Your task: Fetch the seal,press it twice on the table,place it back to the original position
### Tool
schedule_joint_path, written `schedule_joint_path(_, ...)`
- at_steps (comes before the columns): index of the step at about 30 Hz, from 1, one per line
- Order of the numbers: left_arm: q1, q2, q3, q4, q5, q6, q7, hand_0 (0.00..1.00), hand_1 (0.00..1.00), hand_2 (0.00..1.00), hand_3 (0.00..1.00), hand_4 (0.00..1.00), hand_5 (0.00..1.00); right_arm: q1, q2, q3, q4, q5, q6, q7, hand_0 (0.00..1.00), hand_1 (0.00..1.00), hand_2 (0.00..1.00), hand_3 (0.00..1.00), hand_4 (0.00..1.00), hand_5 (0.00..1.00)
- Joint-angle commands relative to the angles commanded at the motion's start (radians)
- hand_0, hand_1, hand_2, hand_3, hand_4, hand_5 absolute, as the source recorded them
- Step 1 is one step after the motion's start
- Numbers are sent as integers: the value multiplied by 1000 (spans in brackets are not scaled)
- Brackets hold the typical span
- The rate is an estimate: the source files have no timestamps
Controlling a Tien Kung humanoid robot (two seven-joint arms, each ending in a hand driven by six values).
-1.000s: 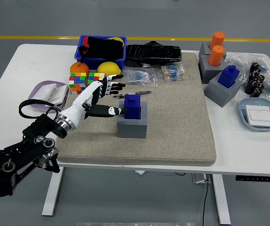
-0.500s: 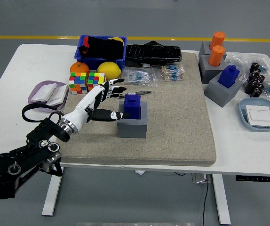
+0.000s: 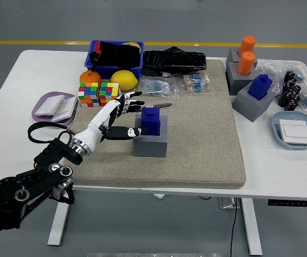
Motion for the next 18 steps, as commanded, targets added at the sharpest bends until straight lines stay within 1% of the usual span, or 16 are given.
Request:
schedule_joint_path(11, -11, -26, 21, 16, -5, 6, -9, 755, 762, 730, 882, 890, 2, 2, 1, 2, 0, 0, 1, 1, 786, 685, 669, 618, 803, 433)
schedule_joint_path(18, -14, -33, 22, 18, -2, 10, -12, 746, 760, 726, 875, 883, 2, 1, 1, 3, 0, -1, 0, 0, 786, 685, 669, 619, 805, 433)
